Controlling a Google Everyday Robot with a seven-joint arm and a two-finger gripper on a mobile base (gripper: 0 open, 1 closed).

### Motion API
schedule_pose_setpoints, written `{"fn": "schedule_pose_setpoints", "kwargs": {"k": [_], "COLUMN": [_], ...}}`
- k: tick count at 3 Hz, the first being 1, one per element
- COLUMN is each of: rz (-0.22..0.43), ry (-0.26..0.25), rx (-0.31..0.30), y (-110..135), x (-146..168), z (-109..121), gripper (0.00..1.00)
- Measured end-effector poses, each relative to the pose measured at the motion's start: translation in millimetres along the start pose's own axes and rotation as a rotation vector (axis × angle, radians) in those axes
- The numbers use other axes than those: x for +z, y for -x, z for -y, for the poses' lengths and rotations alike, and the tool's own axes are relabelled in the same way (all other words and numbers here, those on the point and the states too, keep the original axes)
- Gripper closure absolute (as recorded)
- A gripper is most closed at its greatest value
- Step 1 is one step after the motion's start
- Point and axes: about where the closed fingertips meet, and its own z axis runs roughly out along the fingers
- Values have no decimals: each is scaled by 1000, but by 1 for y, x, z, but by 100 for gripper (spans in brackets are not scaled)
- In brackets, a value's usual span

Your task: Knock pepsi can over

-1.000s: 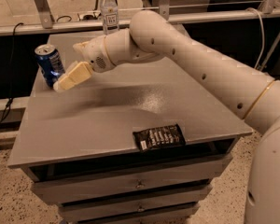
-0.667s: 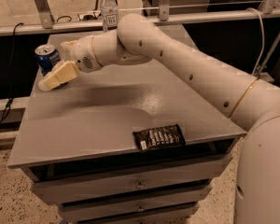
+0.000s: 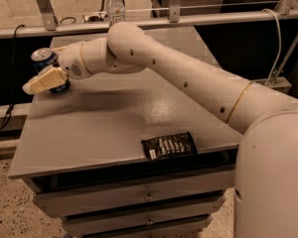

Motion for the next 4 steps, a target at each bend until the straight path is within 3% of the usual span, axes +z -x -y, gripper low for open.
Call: {"fn": "schedule_pose_setpoints", "kwargs": {"k": [1, 2, 3, 4], "rz": [-7, -7, -21, -117], "ry": [-21, -48, -77, -86], "rx": [5, -5, -70, -169], "y": [-11, -13, 2, 14], "x": [7, -6, -45, -98], "z": [12, 27, 42, 50], "gripper": [40, 63, 86, 100]}}
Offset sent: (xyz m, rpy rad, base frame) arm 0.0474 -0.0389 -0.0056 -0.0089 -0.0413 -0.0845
